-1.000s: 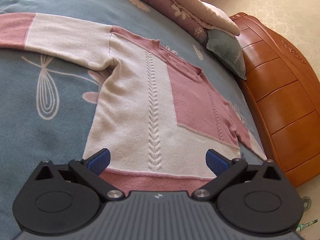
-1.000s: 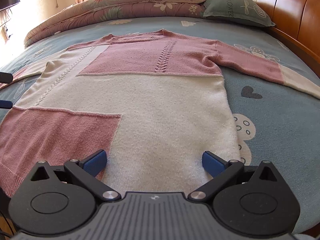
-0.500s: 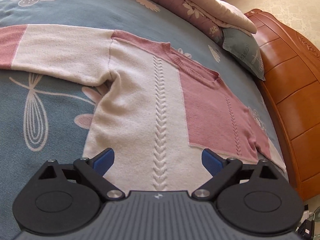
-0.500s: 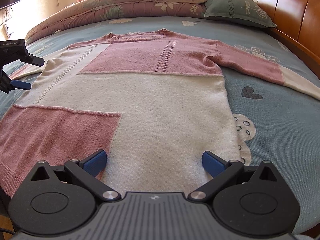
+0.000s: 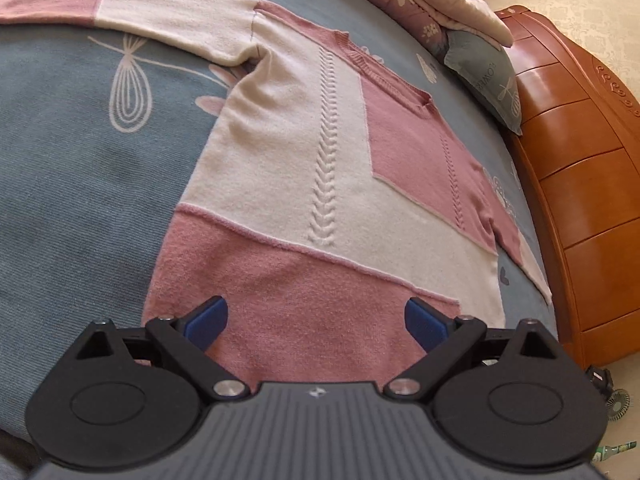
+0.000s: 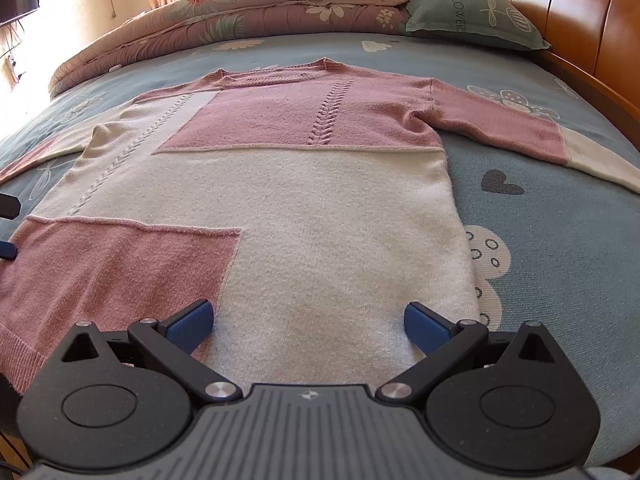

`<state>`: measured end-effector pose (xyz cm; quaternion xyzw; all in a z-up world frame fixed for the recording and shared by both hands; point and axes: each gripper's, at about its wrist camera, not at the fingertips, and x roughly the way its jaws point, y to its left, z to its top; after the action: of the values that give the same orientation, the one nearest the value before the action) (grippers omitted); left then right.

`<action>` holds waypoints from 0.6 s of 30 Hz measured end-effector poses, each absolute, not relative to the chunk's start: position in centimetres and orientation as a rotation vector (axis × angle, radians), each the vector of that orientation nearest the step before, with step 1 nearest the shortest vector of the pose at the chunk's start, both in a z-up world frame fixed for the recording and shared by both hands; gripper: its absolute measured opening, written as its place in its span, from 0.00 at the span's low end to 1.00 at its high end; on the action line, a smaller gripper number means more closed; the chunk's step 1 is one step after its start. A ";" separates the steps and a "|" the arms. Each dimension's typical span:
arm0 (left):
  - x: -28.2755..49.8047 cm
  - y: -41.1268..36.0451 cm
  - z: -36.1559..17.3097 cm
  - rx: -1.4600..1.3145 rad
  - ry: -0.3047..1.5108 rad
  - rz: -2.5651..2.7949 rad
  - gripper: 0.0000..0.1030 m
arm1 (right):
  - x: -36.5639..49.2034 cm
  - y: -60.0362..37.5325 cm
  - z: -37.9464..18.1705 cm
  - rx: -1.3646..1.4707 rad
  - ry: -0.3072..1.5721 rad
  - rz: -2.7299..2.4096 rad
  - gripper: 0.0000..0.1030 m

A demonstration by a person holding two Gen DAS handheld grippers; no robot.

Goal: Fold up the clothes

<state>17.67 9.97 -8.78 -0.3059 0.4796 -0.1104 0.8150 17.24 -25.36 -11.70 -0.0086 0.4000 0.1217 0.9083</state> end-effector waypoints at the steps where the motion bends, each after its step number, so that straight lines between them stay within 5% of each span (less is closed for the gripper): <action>1: 17.3 9.3 -8.9 -0.675 1.028 -0.287 0.93 | 17.3 -25.3 -11.7 -0.020 0.826 0.250 1.00; 18: 14.7 9.2 -9.5 -0.647 1.074 -0.209 0.94 | 17.3 -25.4 -11.7 -0.018 0.827 0.251 1.00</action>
<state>14.68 9.20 -9.48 -0.3020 0.5016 -0.0974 0.8048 17.35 -25.44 -11.67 -0.0089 0.4009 0.1217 0.9080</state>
